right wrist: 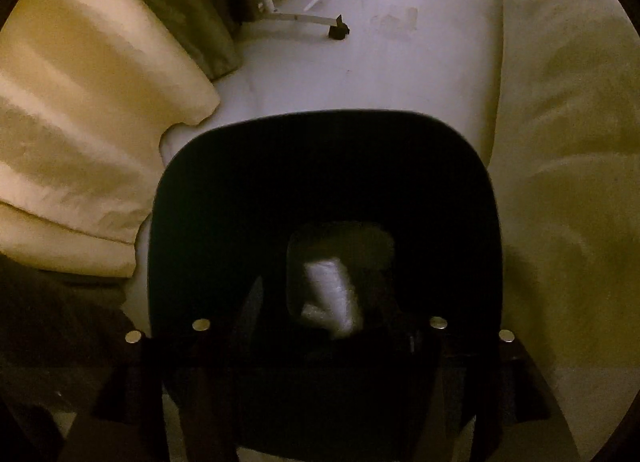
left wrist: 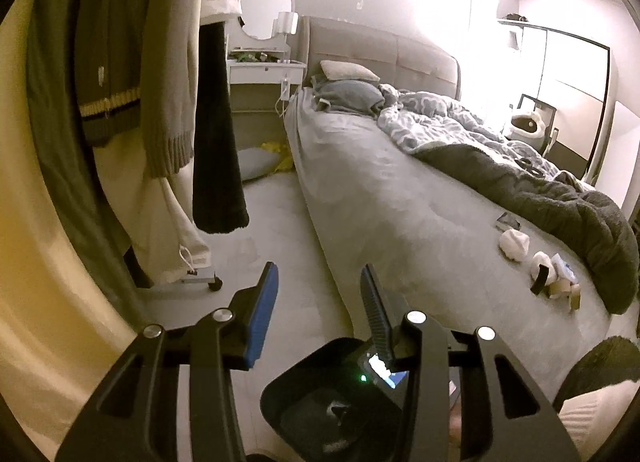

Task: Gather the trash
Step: 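Lower held bubble wrap into black bin and open right tool, then move both tools back toward the remaining items on the bed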

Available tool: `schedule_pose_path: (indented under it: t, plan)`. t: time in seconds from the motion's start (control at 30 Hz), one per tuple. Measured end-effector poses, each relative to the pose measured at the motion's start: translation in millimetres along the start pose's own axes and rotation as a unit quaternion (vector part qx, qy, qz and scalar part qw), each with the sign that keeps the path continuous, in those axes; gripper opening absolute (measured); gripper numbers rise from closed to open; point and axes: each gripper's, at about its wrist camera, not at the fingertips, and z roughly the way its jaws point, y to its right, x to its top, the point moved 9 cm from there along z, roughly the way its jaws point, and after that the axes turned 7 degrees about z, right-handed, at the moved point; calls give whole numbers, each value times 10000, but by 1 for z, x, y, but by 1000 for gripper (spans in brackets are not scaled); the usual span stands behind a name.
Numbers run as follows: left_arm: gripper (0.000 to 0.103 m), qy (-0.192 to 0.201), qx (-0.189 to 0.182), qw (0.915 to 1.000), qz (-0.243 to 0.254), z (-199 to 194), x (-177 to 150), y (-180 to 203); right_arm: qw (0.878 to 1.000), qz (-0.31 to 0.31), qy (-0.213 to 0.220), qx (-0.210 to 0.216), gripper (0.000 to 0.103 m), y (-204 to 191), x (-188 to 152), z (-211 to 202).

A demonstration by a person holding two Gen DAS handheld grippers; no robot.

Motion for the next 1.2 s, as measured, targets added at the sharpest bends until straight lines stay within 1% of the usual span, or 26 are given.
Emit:
schedule_pose_path:
  t: [0.07, 0.13, 0.27, 0.5, 0.7, 1.0, 1.2]
  plan:
    - [46, 37, 0, 10000, 2, -2, 5, 1, 10000, -34, 50, 72, 71, -5, 1, -4]
    - [46, 71, 6, 10000, 6, -3, 9, 4, 9997, -92, 155, 133, 73, -8, 3, -11]
    - [46, 143, -18, 9999, 29, -3, 18, 11, 9990, -152, 381, 154, 74, -7, 6, -30]
    - [46, 216, -72, 9996, 144, 1, 29, 30, 9956, -144, 915, 170, 75, 4, 13, -76]
    - [48, 232, -169, 9993, 226, 5, 37, 51, 9891, -105, 1465, 69, 75, 24, 16, -124]
    - [60, 278, -404, 9978, 439, 16, 47, 96, 9776, -21, 2105, -38, 75, 54, 8, -186]
    - [65, 235, -578, 9966, 538, 28, 50, 124, 9677, 227, 2501, -233, 75, 93, -1, -229]
